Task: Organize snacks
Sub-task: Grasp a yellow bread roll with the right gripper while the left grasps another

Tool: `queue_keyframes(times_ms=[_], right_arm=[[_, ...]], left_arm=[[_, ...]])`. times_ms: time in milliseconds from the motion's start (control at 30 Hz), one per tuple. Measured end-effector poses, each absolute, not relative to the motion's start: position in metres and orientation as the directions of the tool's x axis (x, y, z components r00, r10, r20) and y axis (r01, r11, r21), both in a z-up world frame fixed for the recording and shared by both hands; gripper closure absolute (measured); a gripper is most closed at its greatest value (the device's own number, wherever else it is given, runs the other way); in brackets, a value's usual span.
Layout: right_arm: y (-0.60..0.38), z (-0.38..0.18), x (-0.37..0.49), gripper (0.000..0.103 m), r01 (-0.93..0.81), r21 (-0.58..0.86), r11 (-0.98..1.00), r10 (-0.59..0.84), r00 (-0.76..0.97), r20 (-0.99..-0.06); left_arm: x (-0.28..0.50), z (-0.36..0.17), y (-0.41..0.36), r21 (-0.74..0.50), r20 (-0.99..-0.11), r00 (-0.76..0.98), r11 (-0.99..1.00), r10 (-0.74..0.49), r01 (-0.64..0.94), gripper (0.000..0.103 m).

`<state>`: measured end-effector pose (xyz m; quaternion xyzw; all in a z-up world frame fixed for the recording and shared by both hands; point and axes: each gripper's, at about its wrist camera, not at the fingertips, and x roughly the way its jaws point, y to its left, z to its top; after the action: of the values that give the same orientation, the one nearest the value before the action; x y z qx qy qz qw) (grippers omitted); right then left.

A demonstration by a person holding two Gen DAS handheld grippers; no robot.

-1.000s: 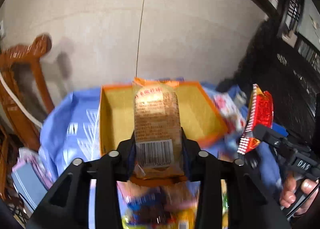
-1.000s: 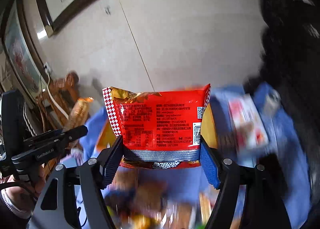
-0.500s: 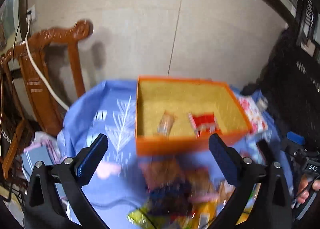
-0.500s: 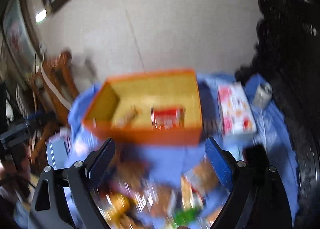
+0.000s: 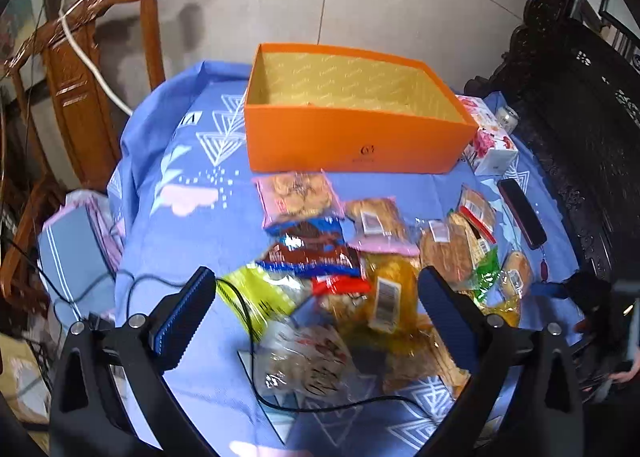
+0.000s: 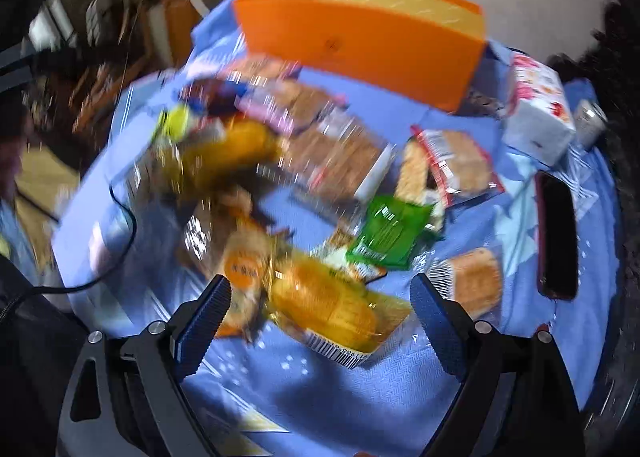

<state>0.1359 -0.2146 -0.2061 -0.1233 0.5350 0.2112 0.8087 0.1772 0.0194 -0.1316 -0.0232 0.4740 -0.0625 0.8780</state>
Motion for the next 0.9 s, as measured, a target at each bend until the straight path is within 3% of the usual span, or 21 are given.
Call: queue_keyframes(times_ms=[133, 167, 200, 267, 367, 633, 900], right_arm=[[-0.203, -0.231, 0.135, 0.012, -0.569, -0.023, 0.822, 0.189, 0.311, -0.931], [-0.200, -0.241, 0.135, 0.016, -0.592, -0.050, 0.804, 0.167, 0.306, -0.937], [-0.199, -0.248, 0.135, 0.021, -0.606, -0.065, 0.792, 0.151, 0.299, -0.942], [-0.200, -0.256, 0.133, 0.046, -0.627, -0.049, 0.777, 0.166, 0.279, -0.946], [-0.202, -0.248, 0.129, 0.060, -0.619, -0.040, 0.784, 0.184, 0.294, -0.938], [-0.243, -0.209, 0.129, 0.060, -0.390, 0.173, 0.905, 0.311, 0.326, -0.893], [-0.256, -0.190, 0.119, 0.060, -0.284, 0.219, 0.933, 0.320, 0.382, -0.867]], left_arm=[[0.164, -0.133, 0.014, -0.091, -0.836, 0.535, 0.993, -0.119, 0.079, 0.004], [0.163, -0.134, 0.012, -0.088, -0.839, 0.531, 0.993, -0.119, 0.083, 0.004], [0.162, -0.136, 0.010, -0.082, -0.842, 0.526, 0.992, -0.118, 0.091, 0.004], [0.161, -0.140, 0.000, -0.057, -0.848, 0.519, 0.992, -0.109, 0.115, 0.004], [0.162, -0.148, -0.017, -0.023, -0.852, 0.512, 0.984, -0.110, 0.174, 0.004], [0.179, -0.198, -0.063, 0.033, -0.889, 0.443, 0.949, -0.116, 0.315, 0.004], [0.196, -0.233, -0.077, 0.069, -0.915, 0.397, 0.943, -0.071, 0.326, 0.004]])
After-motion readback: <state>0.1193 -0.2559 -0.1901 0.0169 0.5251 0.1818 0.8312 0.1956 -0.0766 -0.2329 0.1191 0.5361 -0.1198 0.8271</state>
